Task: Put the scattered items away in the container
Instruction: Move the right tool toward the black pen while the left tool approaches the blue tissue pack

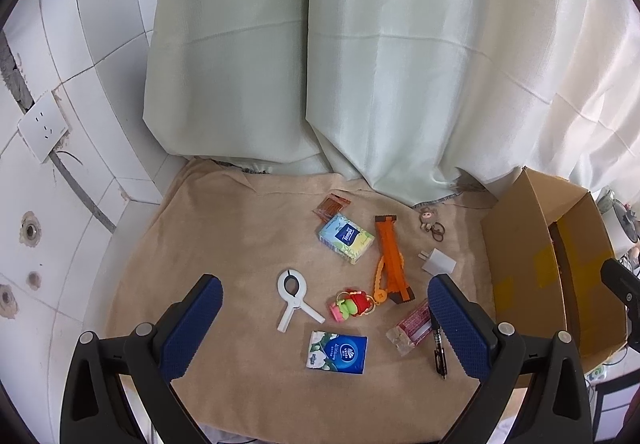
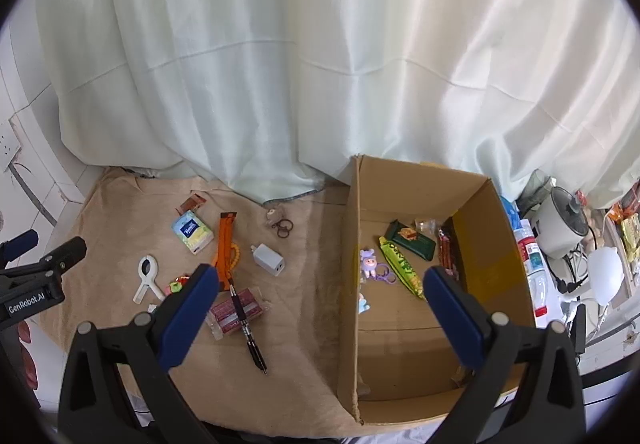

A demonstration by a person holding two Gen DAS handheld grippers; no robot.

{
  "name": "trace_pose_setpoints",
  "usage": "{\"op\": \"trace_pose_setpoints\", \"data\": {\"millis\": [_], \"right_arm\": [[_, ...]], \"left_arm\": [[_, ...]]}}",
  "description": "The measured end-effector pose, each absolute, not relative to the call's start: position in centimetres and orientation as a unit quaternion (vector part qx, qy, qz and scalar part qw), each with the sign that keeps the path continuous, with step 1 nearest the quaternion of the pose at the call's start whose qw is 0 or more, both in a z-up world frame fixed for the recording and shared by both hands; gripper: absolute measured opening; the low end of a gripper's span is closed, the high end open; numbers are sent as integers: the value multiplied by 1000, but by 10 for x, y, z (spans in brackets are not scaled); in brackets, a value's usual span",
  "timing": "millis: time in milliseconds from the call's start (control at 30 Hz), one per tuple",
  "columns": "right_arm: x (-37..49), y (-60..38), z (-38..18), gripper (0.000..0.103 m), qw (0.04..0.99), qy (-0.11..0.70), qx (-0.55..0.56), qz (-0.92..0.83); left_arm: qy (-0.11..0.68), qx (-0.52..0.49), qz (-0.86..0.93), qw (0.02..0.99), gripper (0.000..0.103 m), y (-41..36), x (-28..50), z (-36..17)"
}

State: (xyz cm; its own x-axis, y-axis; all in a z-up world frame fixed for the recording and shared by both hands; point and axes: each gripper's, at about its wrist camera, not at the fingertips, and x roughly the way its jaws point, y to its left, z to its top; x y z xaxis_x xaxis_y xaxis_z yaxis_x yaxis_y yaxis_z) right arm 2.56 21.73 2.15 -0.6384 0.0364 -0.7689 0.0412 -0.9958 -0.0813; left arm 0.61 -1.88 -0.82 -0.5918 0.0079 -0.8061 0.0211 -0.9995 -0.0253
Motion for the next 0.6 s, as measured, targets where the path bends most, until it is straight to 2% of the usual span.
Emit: {"op": "trace_pose_setpoints", "data": {"millis": [600], "right_arm": [[24,215,22,103,7,49,429,-902]], "left_arm": [[19,455,-890,4,103,-23,6,-10]]}}
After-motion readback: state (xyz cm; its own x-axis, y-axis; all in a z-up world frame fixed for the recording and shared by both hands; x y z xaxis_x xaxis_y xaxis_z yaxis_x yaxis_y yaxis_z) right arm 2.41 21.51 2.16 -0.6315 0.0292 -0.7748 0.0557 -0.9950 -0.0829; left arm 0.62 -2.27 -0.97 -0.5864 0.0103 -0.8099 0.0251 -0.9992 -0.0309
